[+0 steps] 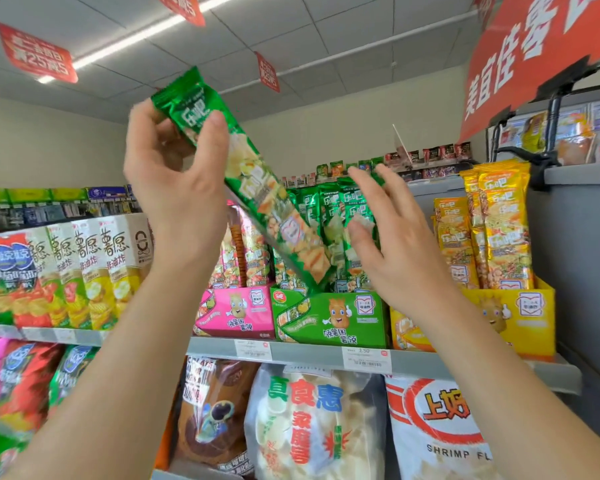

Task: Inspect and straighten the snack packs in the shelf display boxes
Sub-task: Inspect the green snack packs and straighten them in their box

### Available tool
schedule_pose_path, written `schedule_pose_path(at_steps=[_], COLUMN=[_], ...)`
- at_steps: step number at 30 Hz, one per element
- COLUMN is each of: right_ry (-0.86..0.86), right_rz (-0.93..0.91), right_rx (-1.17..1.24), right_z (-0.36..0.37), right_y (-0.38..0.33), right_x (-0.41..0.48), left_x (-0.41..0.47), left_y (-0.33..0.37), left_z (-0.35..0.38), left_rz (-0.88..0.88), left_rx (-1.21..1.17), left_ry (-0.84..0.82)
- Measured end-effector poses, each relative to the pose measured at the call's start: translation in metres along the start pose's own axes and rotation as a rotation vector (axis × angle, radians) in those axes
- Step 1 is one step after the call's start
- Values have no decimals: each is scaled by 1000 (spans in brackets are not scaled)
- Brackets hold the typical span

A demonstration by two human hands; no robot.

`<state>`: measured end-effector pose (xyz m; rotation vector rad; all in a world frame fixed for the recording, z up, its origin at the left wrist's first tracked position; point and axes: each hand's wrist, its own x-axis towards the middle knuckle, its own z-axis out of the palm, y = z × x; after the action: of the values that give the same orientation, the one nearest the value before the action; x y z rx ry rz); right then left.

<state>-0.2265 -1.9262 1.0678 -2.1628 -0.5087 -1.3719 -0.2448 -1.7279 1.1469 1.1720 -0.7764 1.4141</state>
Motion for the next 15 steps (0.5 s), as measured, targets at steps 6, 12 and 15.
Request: schedule_pose_path(at_steps=[6, 12, 15], right_ry=[-74, -634, -564], right_rz=[137, 314, 364], right_rx=[561, 785, 810], right_z=[-14, 17, 31], right_y=[-44, -79, -91], right_x=[-58, -139, -160], left_x=[-61, -119, -133], left_y=[14, 18, 18], left_z=[-36, -55, -64], left_rz=[-136, -333, -469], left_rx=[71, 103, 92], left_ry=[-84, 39, 43])
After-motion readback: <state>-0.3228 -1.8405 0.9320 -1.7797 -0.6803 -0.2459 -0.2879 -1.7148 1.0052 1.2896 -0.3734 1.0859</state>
